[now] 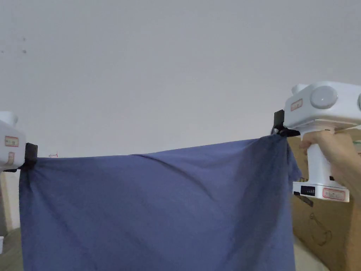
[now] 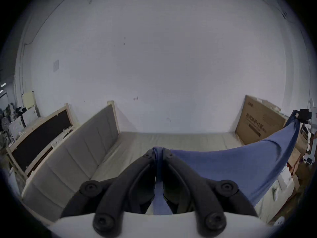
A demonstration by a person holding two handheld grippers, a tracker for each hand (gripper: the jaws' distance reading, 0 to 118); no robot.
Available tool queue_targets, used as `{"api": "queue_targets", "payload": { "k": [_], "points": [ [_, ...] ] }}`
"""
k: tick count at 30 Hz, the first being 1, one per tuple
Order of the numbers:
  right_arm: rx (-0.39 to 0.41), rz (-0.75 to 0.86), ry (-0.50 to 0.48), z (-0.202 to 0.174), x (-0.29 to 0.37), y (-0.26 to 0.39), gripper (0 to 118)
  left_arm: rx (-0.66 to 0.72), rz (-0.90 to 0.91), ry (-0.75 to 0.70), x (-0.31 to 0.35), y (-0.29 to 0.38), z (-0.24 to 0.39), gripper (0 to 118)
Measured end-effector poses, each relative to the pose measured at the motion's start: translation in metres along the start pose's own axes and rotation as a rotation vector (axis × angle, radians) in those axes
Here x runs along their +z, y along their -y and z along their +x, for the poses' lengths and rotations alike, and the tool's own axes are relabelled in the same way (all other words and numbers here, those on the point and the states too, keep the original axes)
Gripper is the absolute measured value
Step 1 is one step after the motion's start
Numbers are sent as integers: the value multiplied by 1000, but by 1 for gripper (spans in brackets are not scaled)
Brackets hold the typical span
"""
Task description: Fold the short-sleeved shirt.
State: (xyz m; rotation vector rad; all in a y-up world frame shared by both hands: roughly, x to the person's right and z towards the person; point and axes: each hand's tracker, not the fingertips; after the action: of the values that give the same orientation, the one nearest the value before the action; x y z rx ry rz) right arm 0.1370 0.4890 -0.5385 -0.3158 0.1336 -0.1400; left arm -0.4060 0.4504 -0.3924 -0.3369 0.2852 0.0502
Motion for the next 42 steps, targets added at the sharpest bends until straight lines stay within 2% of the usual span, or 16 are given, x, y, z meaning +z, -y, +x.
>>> {"api": "queue_targets", "payload": {
  "k": [2,5,8,14,17,20,26,31,36,40,42],
  "points": [
    [-5,23,-6,-7,-3,-26,3,24,42,-11,-9,-27,2,6],
    [-2,73,0,-15,-5,-61,3,-44,117,-59,-22,-69,8,6],
    [-3,109,-3,-20,-5,-82,3,-16,181,-52,-27,-98,6,6],
    [3,105,-16,-20,-24,-63,3,-35,219,-90,-48,-80,9,6],
    [44,29,14,-21,-57,-26,3,-42,171,-84,-81,-36,8,6],
    [35,-71,29,-18,-104,30,3,-39,83,-54,-124,31,7,6],
    [0,-406,90,3,-215,192,3,7,-339,-50,-233,205,9,6],
    [-2,-642,118,23,-262,308,3,-35,-554,-46,-262,311,16,6],
    [-12,-726,130,43,-245,373,3,-27,-597,-39,-254,368,2,6],
    [-27,-727,101,65,-199,397,3,74,-577,11,-212,384,-21,6],
    [-48,-695,94,72,-160,406,3,65,-570,35,-187,392,-31,6]
  ]
}}
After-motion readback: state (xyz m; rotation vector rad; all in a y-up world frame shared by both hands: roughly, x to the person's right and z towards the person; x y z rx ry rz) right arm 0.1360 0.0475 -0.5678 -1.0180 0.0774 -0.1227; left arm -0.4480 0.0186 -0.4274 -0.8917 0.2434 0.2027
